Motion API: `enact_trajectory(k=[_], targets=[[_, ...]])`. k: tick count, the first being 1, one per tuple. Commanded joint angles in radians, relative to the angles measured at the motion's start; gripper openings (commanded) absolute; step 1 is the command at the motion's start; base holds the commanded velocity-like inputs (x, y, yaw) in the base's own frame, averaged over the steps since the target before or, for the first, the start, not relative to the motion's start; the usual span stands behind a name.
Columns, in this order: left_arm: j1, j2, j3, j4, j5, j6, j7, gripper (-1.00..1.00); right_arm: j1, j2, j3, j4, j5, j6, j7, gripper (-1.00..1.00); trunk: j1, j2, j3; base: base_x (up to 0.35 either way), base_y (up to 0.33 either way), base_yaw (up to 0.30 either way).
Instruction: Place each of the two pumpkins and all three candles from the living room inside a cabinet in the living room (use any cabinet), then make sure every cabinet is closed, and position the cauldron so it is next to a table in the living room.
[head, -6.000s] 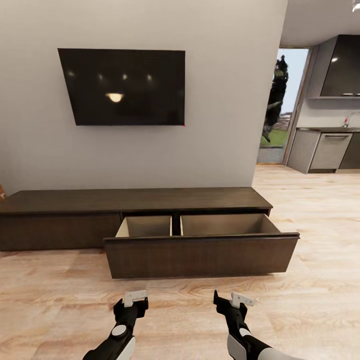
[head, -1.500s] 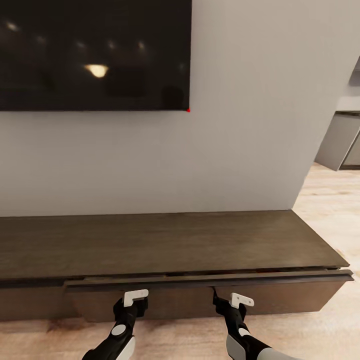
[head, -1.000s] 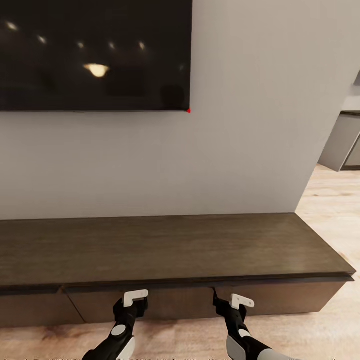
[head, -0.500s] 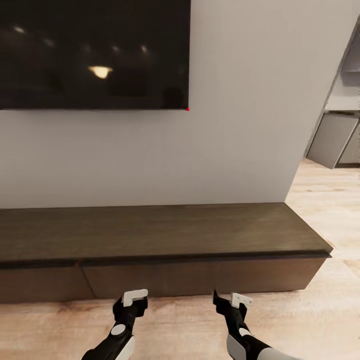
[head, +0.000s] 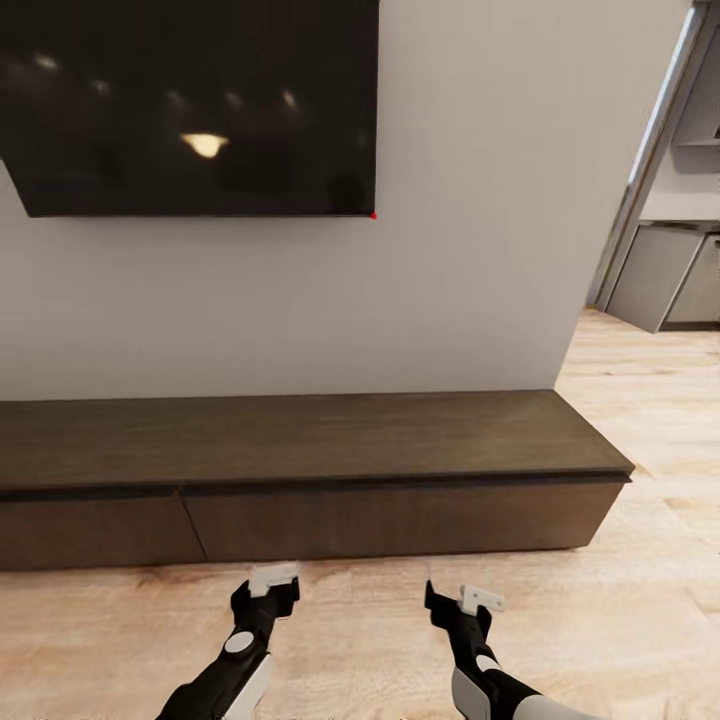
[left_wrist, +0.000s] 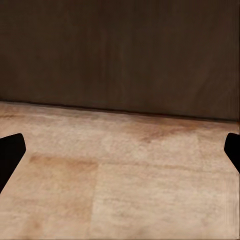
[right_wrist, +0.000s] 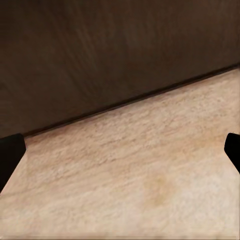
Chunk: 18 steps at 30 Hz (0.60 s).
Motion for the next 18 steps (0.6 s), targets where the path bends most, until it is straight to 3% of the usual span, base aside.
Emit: enact_trajectory(k=[1,5,11,14,18], targets=[[0.0,0.002,-0.007,-0.026,0.011,0.015,0.008,1.0,-0.001,0.001,0.008,0.0,-0.002,0.0,-0.009,1.0,0.0,0.0,-0.001,-0.033,0.0,0.0],[0.0,0.006,-0.005,-0.106,0.013,0.098,0.008,1.0,-0.001,-0.002,0.008,0.0,-0.002,0.0,-0.008,1.0,0.0,0.0,-0.001,-0.015,0.0,0.0],[0.001,0.007,0.002,-0.15,0.024,0.182,0.009,1.0,-0.001,-0.005,0.008,0.0,-0.001,0.0,-0.008,1.0,-0.003,0.001,0.022,-0.002,0.0,0.0],[0.001,0.006,0.018,-0.157,0.041,0.208,0.008,1.0,0.0,-0.006,0.008,0.0,-0.001,0.0,-0.008,1.0,-0.004,0.002,0.034,0.0,0.0,0.0],[0.001,0.007,0.055,-0.203,0.069,0.32,0.008,1.0,0.0,-0.006,0.008,0.0,-0.001,0.002,-0.008,1.0,-0.006,0.003,0.049,0.0,0.0,0.0]])
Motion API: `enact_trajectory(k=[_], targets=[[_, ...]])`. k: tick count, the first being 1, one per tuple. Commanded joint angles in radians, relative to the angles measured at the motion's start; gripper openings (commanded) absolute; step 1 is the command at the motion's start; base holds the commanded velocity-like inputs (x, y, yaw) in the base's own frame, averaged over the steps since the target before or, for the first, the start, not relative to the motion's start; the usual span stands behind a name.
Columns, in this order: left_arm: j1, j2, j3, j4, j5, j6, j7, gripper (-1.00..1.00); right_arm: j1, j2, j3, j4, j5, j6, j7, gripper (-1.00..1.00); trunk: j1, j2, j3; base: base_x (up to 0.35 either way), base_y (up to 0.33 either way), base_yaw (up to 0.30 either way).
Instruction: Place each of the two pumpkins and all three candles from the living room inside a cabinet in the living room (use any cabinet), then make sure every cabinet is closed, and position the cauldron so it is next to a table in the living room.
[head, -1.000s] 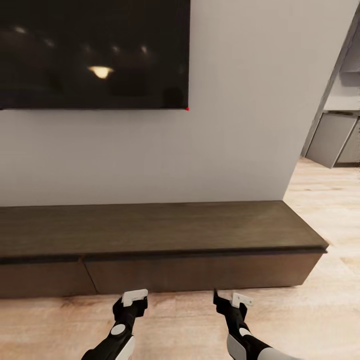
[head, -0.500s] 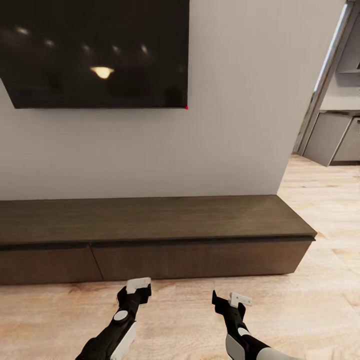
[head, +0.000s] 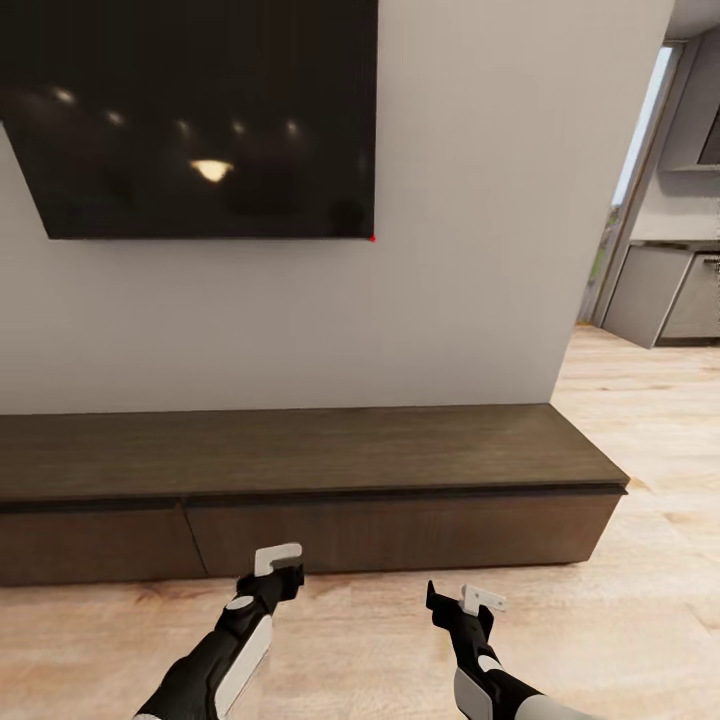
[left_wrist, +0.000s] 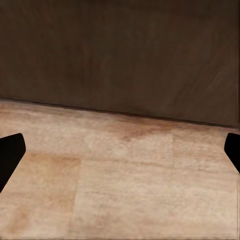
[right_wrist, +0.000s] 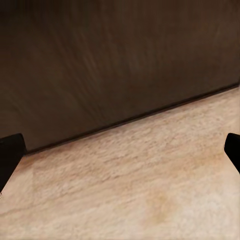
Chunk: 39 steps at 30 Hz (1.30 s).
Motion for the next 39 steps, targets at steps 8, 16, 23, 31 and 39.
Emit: enact_trajectory(k=[8,16,23,31,39], targets=[[0.0,0.0,0.129,-0.123,0.024,0.194,0.008,1.0,0.0,0.001,0.008,-0.001,-0.002,0.002,-0.01,1.0,-0.004,0.002,0.03,0.0,0.0,0.0],[0.0,-0.001,0.162,-0.134,0.061,0.288,0.008,1.0,0.0,-0.001,0.008,-0.006,-0.002,0.002,-0.01,1.0,-0.021,0.03,0.058,0.0,0.0,0.0],[-0.002,0.0,0.168,-0.135,0.091,0.333,0.007,1.0,-0.001,-0.001,0.008,-0.009,-0.002,0.002,-0.01,1.0,-0.048,0.079,0.08,-0.11,0.079,0.0],[-0.006,0.029,0.214,-0.19,0.14,0.494,0.002,1.0,-0.001,0.002,0.007,-0.012,0.009,0.023,-0.01,1.0,-0.059,0.1,0.089,-0.261,0.211,0.0],[-0.007,0.084,0.252,-0.26,0.243,0.638,-0.002,1.0,0.0,0.0,0.006,-0.013,0.009,0.186,-0.01,1.0,-0.059,0.1,0.089,-0.172,0.142,0.0]])
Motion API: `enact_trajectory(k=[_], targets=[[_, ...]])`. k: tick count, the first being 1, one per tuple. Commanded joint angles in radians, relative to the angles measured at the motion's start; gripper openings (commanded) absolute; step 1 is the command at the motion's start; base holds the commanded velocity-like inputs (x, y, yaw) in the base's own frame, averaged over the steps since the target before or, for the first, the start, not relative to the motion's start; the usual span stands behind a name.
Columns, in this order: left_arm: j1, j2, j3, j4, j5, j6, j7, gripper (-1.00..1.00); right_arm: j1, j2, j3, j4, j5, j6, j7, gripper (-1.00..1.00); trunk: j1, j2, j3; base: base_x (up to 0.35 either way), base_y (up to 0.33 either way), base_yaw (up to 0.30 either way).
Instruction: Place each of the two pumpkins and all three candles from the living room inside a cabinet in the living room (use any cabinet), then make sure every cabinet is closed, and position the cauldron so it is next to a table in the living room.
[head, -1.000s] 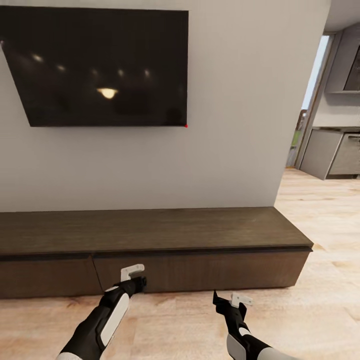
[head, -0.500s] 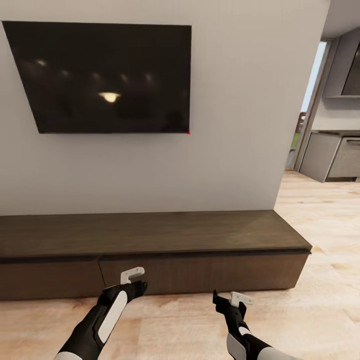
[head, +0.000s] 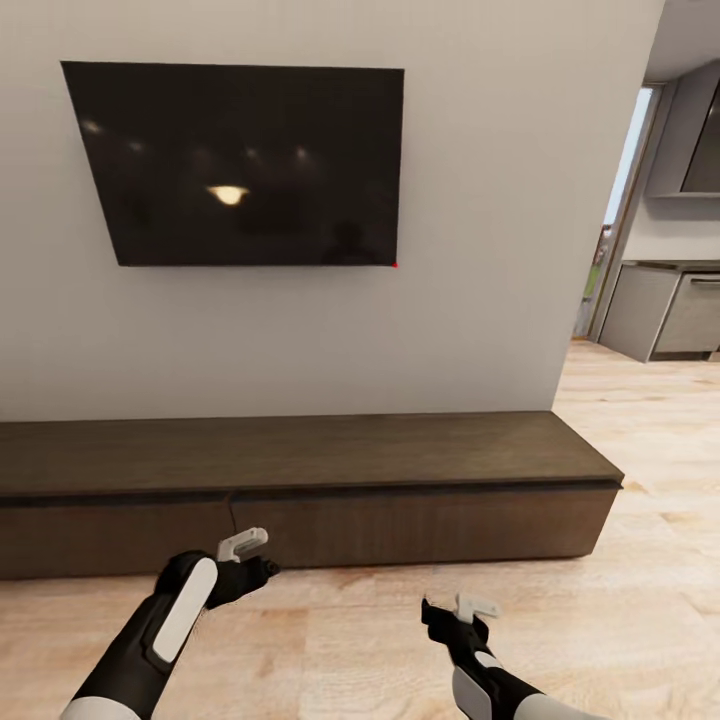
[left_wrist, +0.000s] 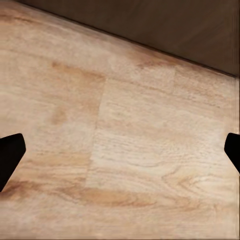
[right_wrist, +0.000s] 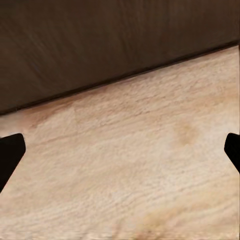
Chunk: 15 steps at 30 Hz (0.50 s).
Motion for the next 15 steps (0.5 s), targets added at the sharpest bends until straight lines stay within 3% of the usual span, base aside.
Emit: enact_trajectory(k=[1,6,15], targets=[[0.0,0.003,-0.002,-0.016,0.019,0.008,0.01,1.0,-0.001,0.0,0.01,0.0,-0.005,0.015,-0.005,1.0,0.0,0.0,-0.001,-0.026,0.021,0.0],[0.001,0.007,-0.001,-0.05,0.037,0.02,0.01,1.0,-0.001,0.003,0.013,0.0,-0.005,0.056,-0.005,1.0,0.0,0.0,-0.001,-0.007,0.006,0.0],[0.001,0.007,-0.002,-0.05,0.04,0.035,0.012,1.0,0.0,0.003,0.008,0.0,-0.007,0.052,-0.003,1.0,-0.035,0.063,0.027,0.0,0.0,0.0]])
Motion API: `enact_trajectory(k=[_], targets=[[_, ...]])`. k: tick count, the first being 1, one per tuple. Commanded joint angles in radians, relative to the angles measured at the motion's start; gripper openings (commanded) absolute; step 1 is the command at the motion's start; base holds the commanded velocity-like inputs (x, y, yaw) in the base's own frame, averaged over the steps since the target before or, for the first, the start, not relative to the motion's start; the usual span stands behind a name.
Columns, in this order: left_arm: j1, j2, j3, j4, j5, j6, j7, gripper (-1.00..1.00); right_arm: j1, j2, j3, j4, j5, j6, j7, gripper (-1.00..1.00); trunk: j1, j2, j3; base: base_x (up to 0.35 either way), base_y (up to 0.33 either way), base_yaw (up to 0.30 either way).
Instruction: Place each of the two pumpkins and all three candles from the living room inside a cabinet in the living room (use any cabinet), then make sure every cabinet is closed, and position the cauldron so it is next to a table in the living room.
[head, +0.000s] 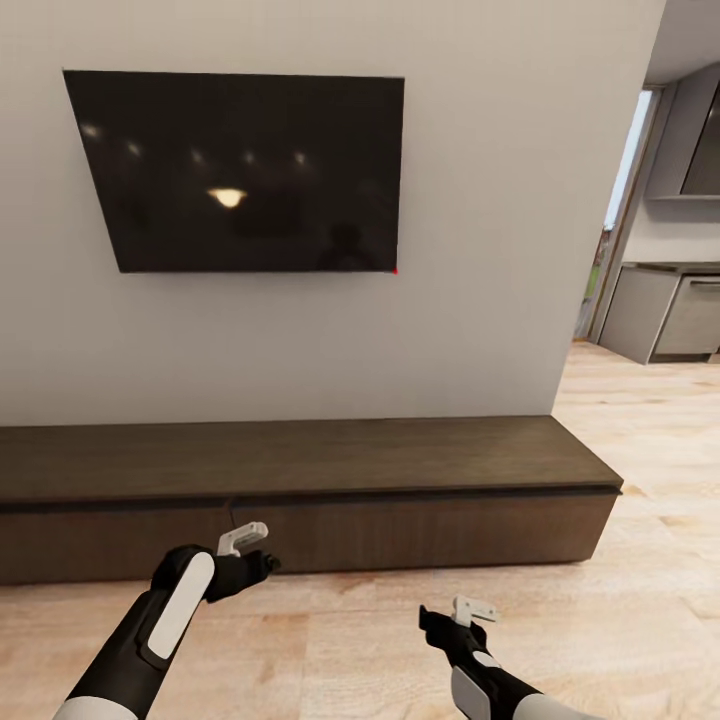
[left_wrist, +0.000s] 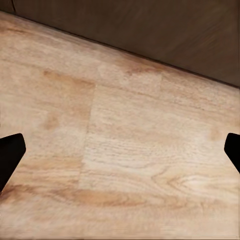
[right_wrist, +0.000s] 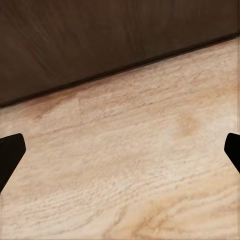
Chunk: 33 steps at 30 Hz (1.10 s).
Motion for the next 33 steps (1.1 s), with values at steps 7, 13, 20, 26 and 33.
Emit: enact_trajectory(k=[7,13,20,26,33], targets=[[-0.001,0.002,-0.002,-0.003,0.011,0.021,0.01,1.0,-0.001,0.001,0.009,0.0,-0.012,-0.007,-0.005,1.0,-0.004,0.007,0.002,0.0,0.0,0.001],[0.0,0.004,0.0,-0.002,0.012,0.022,0.009,1.0,-0.001,0.005,0.01,0.0,-0.011,-0.005,-0.006,1.0,-0.004,0.007,0.002,-0.003,0.071,0.162],[0.001,0.005,0.05,0.0,0.014,0.023,0.009,1.0,0.0,0.006,0.01,0.0,-0.012,-0.005,-0.006,1.0,-0.004,0.007,0.002,-0.096,0.248,0.266],[0.001,0.005,0.06,0.001,0.015,0.024,0.009,1.0,-0.001,0.006,0.012,0.0,-0.011,-0.005,-0.005,1.0,-0.004,0.007,0.002,-0.132,0.278,0.275],[0.002,0.006,0.061,0.001,0.015,0.024,0.009,1.0,-0.001,0.006,0.013,0.0,-0.011,-0.005,-0.005,1.0,-0.004,0.007,0.002,-0.112,0.287,0.275]])
